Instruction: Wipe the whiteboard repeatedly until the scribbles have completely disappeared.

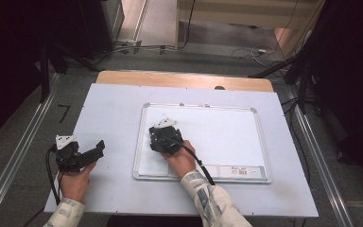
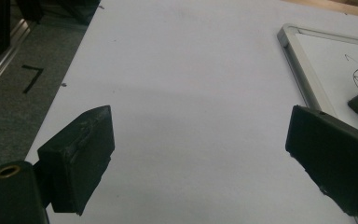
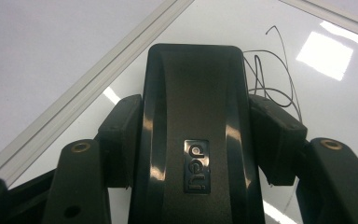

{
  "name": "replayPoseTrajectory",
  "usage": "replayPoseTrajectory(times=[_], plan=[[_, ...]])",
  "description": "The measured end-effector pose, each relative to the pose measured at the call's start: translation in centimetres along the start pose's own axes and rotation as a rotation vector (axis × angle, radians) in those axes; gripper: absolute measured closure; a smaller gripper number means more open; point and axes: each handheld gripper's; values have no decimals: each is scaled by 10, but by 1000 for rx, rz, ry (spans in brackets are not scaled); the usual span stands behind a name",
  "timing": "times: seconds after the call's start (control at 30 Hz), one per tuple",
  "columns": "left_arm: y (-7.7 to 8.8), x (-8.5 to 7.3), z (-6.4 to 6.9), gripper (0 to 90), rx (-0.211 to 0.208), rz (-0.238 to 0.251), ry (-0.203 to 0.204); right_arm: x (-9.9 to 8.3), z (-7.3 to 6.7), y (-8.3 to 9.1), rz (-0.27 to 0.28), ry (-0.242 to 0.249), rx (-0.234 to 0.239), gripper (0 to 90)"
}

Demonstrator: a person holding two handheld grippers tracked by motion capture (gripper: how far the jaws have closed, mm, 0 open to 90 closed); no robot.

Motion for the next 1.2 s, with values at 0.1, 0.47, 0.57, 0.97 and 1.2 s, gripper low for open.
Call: replayPoseTrajectory(times=[0.1, 0.47, 0.57, 0.97, 1.2], plan=[[0, 0, 0, 83, 1, -1, 4, 1, 1, -1, 2, -1, 7, 375], [1, -1, -3, 83, 2, -2, 18, 13, 6, -12, 2, -5, 9, 375], [1, -1, -4, 83, 1, -2, 21, 16, 9, -14, 0, -6, 6, 375], [2, -2, -7, 83, 2, -5, 24, 24, 26, -20, 4, -34, -14, 375], [2, -2, -7, 83, 2, -7, 24, 26, 35, -21, 5, -44, -23, 375]])
Point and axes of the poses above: each handheld gripper's, and its own axes: y roughly backward along the jaws, x roughly out of its top, z roughly to its right, and after that the axes turned 6 degrees about x, right-handed
